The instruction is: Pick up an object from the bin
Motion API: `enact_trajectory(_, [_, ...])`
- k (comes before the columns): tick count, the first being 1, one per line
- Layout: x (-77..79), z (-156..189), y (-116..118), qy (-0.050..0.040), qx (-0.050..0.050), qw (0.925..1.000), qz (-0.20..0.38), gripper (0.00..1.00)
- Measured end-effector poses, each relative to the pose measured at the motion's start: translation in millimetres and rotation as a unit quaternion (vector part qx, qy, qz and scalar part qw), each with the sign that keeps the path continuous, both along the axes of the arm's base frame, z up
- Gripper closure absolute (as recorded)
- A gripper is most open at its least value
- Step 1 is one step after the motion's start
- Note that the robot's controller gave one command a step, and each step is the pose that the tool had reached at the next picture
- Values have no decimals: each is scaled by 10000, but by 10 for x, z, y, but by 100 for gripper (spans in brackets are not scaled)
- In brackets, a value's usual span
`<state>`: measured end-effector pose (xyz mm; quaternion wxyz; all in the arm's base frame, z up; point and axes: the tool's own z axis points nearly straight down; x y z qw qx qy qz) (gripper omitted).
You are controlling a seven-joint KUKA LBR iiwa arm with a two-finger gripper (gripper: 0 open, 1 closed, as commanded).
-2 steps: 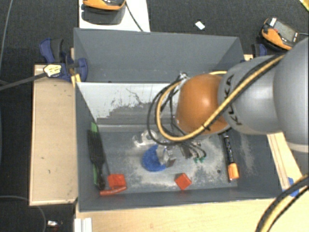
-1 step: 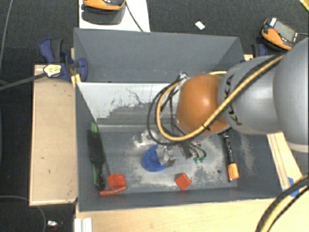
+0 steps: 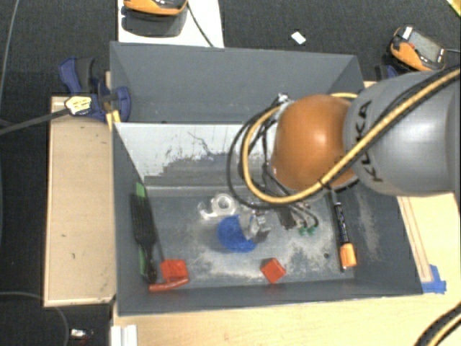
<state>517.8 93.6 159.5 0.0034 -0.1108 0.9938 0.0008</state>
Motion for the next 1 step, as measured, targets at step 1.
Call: enact_trajectory(1, [122,199,125,-1,1,10000,26,100])
